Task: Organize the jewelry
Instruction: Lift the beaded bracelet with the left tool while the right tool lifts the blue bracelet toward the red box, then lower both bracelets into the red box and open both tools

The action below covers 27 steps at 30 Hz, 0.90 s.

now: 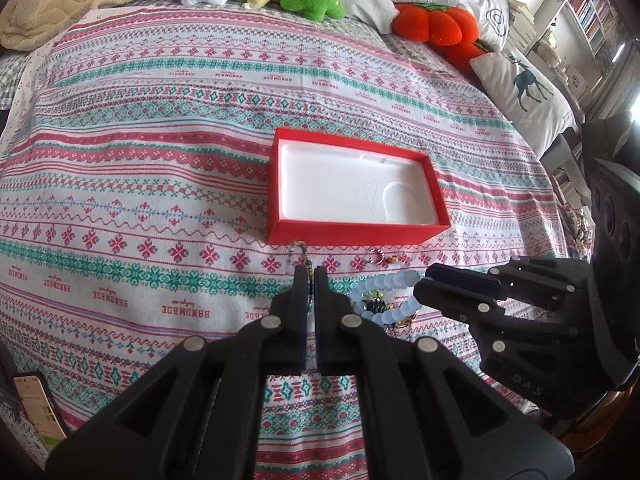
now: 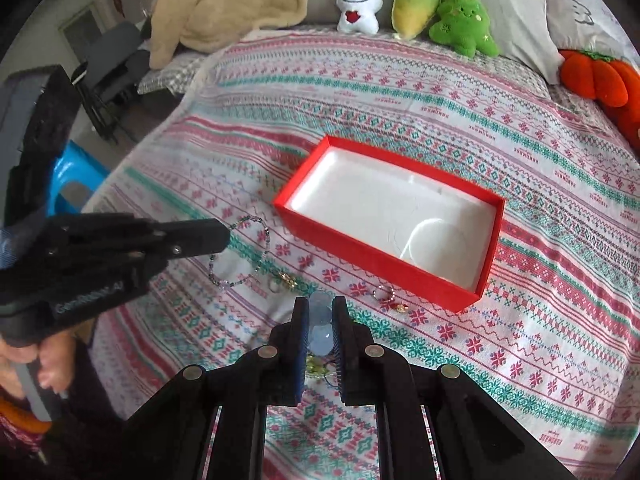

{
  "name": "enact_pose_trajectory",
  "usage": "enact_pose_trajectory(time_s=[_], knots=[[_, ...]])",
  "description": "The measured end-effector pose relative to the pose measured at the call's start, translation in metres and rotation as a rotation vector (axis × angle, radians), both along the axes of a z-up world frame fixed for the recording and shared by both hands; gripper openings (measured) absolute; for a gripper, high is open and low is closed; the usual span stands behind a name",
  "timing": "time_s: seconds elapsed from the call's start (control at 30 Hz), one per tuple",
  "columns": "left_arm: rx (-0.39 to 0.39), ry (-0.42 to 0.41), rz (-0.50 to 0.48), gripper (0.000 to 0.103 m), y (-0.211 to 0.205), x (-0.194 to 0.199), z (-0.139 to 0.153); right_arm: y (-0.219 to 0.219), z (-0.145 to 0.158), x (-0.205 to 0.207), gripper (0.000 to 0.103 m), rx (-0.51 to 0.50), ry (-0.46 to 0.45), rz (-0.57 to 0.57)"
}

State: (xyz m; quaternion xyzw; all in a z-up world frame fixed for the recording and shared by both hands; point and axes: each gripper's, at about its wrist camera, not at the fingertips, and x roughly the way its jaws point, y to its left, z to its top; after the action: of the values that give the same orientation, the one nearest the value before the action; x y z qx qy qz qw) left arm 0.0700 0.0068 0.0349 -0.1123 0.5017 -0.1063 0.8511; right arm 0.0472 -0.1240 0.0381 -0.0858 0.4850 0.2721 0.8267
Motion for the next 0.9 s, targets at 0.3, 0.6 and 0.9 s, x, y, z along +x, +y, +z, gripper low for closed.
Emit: enact_pose_trajectory(time_s=[0.3,0.6,0.9], knots=[[-0.071,-0.069,-0.004,0.003,-0.007,0.015,0.023,-0.018,0.036,0.008,0.011,0.078,-0.093,-0.1],[-0.237,-0.103,-0.008,0.003,-0.028,0.053,0.021,-0.047,0.052,0.034,0.011,0.117,-0.164,-0.267],[-0.166,-0.026,0.071,0.003,-0.017,0.077,-0.028,-0.048,0.03,0.06,0.011,0.126,-0.109,-0.303]])
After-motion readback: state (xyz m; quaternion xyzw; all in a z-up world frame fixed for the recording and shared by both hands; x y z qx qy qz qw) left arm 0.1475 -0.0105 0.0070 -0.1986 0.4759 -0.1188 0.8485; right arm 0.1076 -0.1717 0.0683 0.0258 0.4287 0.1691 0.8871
